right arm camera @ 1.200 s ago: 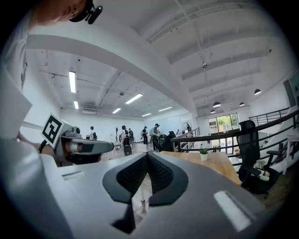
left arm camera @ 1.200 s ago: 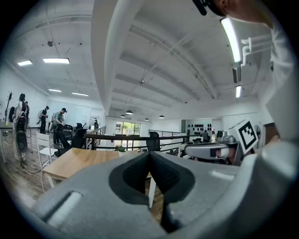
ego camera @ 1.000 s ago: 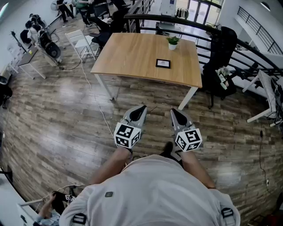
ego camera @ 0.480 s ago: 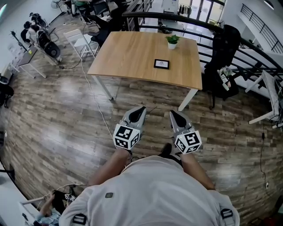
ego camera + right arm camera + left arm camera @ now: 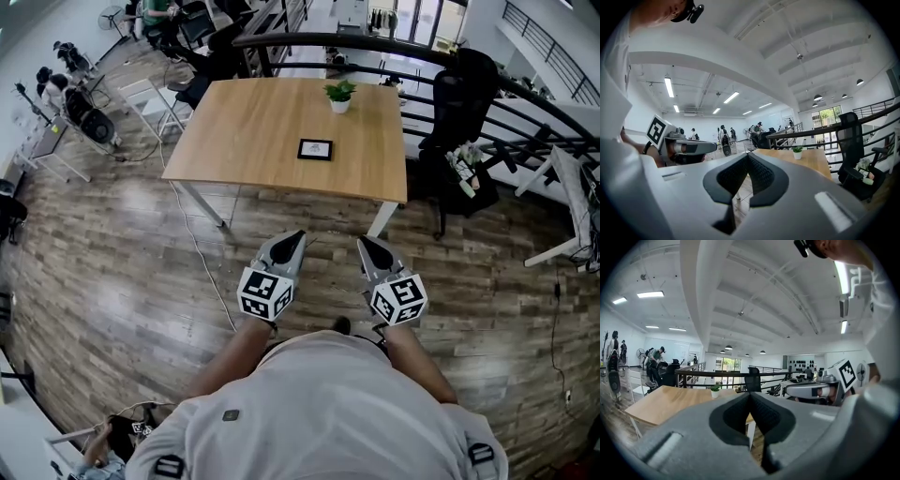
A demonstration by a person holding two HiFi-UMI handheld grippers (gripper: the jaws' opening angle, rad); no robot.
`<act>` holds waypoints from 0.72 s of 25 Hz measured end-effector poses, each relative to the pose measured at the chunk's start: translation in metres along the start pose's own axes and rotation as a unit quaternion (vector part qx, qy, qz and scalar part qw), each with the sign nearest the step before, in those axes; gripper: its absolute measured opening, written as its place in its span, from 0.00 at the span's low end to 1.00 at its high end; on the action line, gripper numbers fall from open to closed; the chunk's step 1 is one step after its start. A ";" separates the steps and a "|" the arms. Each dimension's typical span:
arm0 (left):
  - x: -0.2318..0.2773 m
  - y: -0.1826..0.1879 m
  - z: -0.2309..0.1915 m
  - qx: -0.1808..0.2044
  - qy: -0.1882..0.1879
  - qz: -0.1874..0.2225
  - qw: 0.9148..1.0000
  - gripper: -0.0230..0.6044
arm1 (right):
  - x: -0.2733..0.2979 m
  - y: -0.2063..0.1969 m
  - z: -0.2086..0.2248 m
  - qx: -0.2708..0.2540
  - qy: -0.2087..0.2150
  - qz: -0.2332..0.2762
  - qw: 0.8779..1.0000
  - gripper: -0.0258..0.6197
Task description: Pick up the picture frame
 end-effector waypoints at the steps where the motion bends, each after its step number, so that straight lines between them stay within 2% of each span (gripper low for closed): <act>1: 0.011 0.001 0.006 0.004 -0.003 0.000 1.000 0.04 | -0.003 -0.001 0.011 0.001 0.000 0.000 1.000 0.05; 6: 0.044 0.000 0.025 0.008 -0.008 -0.007 1.000 0.04 | -0.015 -0.008 0.048 0.013 0.000 -0.004 1.000 0.05; 11: 0.068 -0.003 0.026 0.002 -0.009 -0.017 1.000 0.04 | -0.014 -0.014 0.069 0.010 -0.006 -0.011 1.000 0.05; 18: 0.100 0.005 0.019 0.002 -0.032 -0.012 0.999 0.04 | 0.000 -0.012 0.087 0.008 -0.017 -0.016 1.000 0.05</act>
Point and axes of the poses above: the fingertips, and each gripper's own axes: x forward along the fingers, z to its right, y out of its top, the point moved 6 cm from there along -x, backward along the fingers, and after that the axes turned 6 degrees about -x, right-handed, at the moved point
